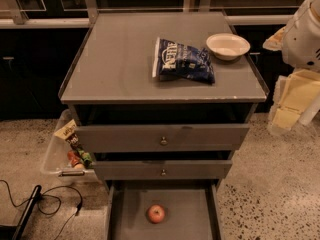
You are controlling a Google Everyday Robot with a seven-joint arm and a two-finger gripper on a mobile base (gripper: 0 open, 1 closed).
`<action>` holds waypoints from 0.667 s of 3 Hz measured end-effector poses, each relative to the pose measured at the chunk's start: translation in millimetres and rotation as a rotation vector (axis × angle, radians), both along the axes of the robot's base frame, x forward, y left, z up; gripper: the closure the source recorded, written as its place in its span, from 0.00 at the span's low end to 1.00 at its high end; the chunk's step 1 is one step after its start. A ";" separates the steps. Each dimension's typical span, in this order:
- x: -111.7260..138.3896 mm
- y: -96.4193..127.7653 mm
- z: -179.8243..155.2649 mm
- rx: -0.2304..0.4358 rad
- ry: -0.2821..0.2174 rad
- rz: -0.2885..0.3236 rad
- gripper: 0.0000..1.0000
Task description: Pick apple from bottom drawer and place on counter
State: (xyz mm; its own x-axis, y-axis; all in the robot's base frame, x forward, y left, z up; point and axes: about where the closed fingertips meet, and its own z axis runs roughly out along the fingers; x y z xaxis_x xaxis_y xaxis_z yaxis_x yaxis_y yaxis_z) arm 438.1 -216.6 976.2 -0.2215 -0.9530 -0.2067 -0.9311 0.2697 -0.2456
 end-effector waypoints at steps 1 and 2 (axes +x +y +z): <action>0.0 0.0 0.0 0.000 0.000 0.000 0.00; -5.9 5.5 -18.2 -0.013 0.013 0.008 0.00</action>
Offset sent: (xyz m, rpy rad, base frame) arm -0.0167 0.0136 -0.0559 -0.0359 0.0570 0.0234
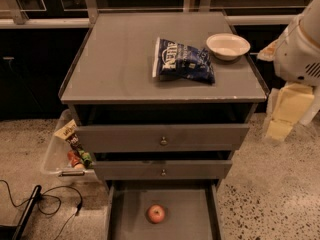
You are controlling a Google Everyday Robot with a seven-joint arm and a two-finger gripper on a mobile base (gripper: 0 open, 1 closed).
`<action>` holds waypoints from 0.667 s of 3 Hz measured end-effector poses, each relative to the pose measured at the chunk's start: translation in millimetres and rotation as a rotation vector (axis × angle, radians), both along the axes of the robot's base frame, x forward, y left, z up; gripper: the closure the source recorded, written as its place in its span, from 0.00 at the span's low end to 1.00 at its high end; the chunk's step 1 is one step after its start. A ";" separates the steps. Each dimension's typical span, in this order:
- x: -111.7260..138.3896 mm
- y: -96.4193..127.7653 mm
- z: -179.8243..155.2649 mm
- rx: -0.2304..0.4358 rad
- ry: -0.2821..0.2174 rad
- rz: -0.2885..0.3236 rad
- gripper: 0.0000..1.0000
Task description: Pick apple from bottom drawer and place on counter
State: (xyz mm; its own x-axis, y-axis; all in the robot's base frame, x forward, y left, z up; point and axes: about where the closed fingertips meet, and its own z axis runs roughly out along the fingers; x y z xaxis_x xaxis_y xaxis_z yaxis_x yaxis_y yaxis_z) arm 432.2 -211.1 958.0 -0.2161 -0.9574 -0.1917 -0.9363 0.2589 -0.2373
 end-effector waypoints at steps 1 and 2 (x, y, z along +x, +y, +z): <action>-17.7 18.4 -44.9 0.019 0.020 0.047 0.00; -35.3 29.4 -110.7 0.060 0.036 0.085 0.00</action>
Offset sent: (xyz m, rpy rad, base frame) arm -0.0871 0.0324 -0.2728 0.0892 0.1928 0.1215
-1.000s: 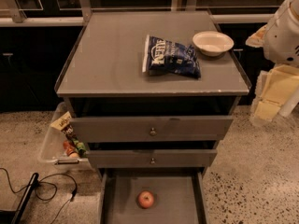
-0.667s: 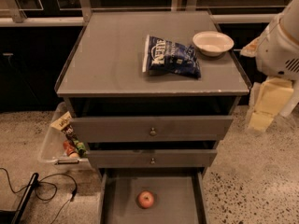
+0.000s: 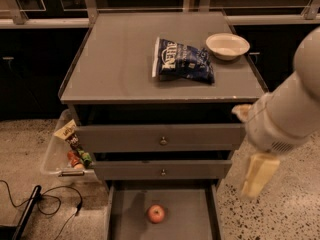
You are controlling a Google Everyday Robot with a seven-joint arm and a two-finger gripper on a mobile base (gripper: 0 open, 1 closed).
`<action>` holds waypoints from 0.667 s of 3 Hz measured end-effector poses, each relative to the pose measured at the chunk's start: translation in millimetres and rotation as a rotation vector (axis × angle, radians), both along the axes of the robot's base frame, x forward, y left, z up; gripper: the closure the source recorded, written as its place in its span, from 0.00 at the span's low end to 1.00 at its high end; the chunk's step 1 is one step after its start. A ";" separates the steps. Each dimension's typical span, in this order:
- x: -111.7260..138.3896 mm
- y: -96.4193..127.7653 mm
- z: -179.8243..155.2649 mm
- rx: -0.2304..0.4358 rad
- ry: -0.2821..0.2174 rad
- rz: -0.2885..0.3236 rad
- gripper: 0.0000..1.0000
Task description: Pick apple from bottom drawer and place on counter
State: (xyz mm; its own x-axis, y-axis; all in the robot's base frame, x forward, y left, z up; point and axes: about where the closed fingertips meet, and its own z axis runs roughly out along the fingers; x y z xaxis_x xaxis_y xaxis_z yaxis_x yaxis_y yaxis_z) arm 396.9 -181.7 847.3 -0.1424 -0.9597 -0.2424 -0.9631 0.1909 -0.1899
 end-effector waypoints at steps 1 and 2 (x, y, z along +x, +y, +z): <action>-14.0 0.5 -92.7 0.024 0.048 0.039 0.00; -24.6 -0.3 -120.5 0.023 0.064 0.032 0.00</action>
Offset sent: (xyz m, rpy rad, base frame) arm -0.0115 0.0007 -0.0801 0.0224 0.0395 0.0347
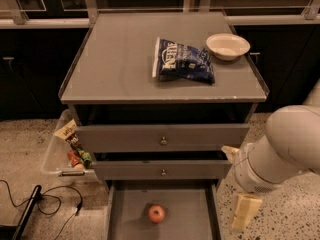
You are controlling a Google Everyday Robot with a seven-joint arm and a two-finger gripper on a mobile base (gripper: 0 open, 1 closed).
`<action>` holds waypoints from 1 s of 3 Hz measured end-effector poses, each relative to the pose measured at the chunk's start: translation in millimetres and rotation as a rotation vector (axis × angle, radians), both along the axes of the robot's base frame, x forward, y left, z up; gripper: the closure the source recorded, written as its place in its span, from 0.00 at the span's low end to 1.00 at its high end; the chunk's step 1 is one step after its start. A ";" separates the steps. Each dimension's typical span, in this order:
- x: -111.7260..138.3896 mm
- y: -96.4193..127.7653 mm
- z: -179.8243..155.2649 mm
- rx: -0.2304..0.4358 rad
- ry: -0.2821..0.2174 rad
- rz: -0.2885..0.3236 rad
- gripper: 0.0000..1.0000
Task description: Pick apple from bottom drawer and place on counter
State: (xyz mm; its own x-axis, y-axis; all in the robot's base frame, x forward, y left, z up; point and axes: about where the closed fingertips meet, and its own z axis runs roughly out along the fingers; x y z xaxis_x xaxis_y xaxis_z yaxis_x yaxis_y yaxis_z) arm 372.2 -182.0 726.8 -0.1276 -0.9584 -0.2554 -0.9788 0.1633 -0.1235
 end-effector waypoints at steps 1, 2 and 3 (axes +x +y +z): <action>-0.1 1.6 -5.0 -0.005 0.007 0.002 0.00; 2.6 5.7 -30.2 0.015 0.026 -0.001 0.00; -0.1 26.4 -124.0 0.102 0.093 0.012 0.00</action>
Offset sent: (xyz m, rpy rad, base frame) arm 0.0251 0.0354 -0.2170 0.1725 0.1700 -0.0274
